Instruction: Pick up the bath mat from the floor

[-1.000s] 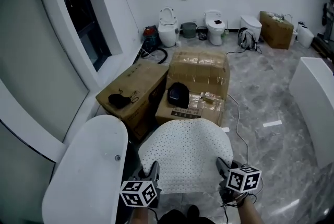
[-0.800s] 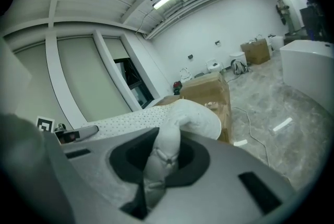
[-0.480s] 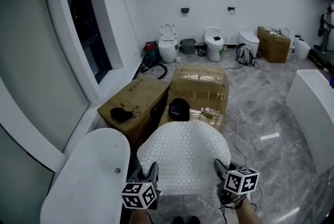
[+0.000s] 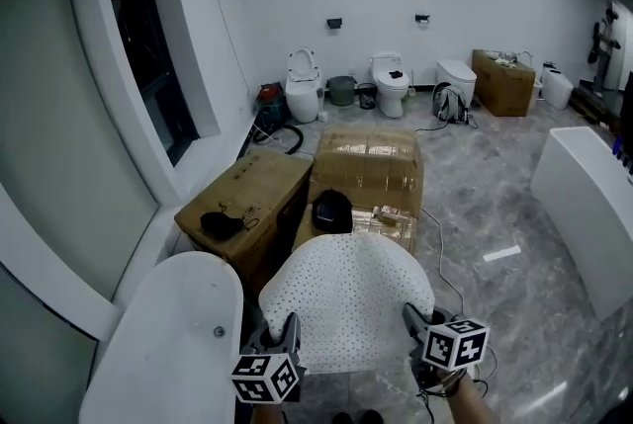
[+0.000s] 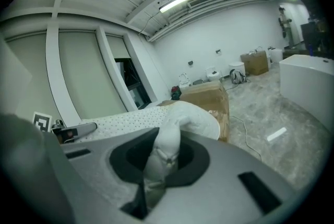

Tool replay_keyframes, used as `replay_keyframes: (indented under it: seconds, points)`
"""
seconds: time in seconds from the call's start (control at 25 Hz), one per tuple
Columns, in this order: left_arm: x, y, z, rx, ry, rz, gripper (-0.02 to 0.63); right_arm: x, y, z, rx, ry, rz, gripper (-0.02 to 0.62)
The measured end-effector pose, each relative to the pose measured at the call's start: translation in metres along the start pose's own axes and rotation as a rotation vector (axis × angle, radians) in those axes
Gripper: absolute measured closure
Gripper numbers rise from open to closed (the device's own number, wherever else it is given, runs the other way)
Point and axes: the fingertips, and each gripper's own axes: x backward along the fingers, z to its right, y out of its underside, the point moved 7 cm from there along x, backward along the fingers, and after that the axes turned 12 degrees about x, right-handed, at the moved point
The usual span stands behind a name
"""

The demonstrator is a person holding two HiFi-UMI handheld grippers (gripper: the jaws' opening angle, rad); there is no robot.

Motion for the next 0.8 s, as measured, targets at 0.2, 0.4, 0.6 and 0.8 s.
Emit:
replay_keyframes:
  seconds: [0.2,0.4,0.6,0.8]
  points:
    - [0.003,-0.003,-0.007,0.025,0.007,0.007,0.581,-0.001,-0.003,-0.010,0.045,0.020,-0.008,0.568]
    - [0.003,-0.008,-0.008,0.020,0.015,0.012,0.581,-0.005,-0.004,-0.014,0.056,0.027,-0.007,0.568]
    - [0.008,-0.006,-0.013,0.024,0.009,0.013,0.581,-0.009,0.001,-0.018,0.059,0.027,-0.015,0.567]
    - [0.009,-0.010,-0.017,0.025,0.007,0.022,0.581,-0.014,-0.001,-0.023,0.070,0.023,-0.016,0.566]
